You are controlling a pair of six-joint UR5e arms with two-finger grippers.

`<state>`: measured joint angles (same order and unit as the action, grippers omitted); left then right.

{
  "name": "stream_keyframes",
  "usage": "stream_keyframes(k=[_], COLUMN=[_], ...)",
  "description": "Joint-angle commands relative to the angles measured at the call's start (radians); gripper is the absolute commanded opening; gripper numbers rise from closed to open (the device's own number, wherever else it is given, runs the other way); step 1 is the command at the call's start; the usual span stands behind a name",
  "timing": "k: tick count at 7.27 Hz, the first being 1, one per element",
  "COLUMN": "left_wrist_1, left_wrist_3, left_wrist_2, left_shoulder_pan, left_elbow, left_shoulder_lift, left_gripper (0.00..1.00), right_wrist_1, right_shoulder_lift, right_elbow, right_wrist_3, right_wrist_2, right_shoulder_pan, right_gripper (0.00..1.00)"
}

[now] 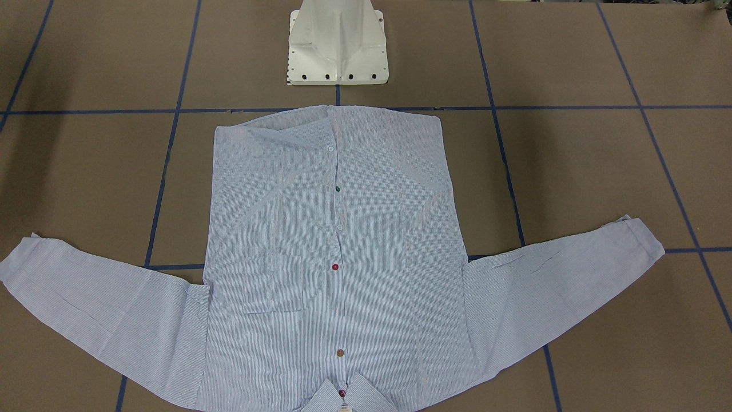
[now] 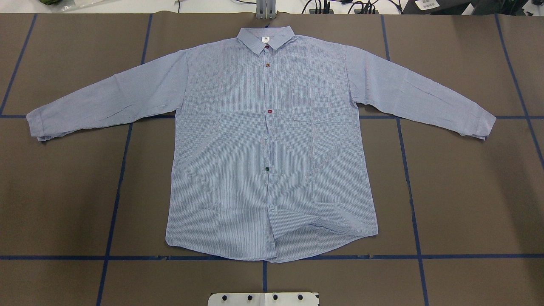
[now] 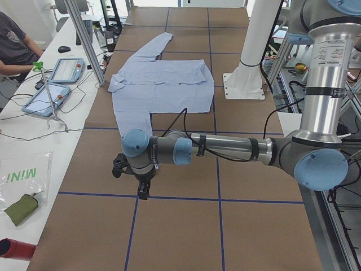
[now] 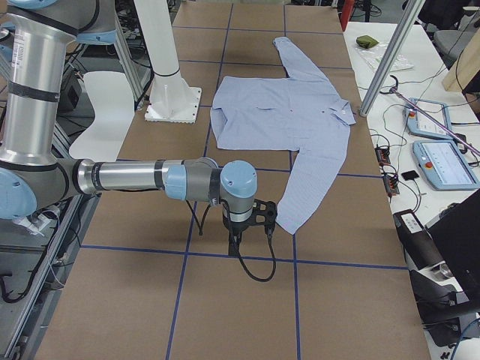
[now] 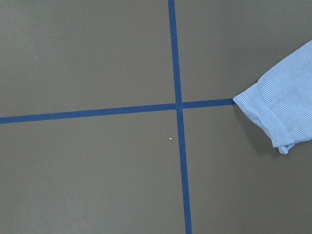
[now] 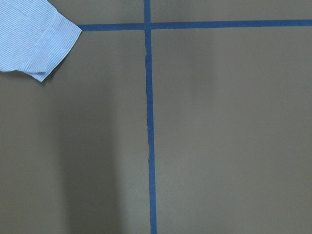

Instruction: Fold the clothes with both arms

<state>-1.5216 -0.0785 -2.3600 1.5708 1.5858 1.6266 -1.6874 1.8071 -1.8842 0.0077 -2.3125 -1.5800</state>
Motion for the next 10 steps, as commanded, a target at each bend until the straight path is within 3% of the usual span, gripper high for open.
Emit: stream_keyframes(k=[1,5,7,9,10], left_wrist_1=[0.000,-0.006,-0.009,-0.136,-0.181], left_wrist_3=[0.000,-0.003,-0.007,-0.004,-0.006], left_wrist_2=[-0.001,0.007,-0.004,-0.002,-0.002], left_shoulder_pan=[0.000,0.000,-0.002,-0.015,-0.015], left_elbow=[0.005,0.042,0.153,0.114,0.074], left_shoulder_lift=[-0.001,0.010,0.041,0.039,0.036], left_gripper=[1.00,1.00,1.00,1.00,1.00], right_wrist_1=[0.000,0.002,-0.005,0.030,0.135], right_shoulder_lift=[-0.003,-0.011,-0.087,-0.098,-0.098], right_elbow=[-0.006,-0.004,-0.006,0.048,0.066], right_wrist_3=[0.015,0.018,0.018,0.026,0.134], right_wrist_2=[0.001,0.001,-0.014,-0.111,-0.108], right_shoulder_pan=[0.000,0.001,0.003,0.012,0.059], right_gripper=[1.00,1.00,1.00,1.00,1.00])
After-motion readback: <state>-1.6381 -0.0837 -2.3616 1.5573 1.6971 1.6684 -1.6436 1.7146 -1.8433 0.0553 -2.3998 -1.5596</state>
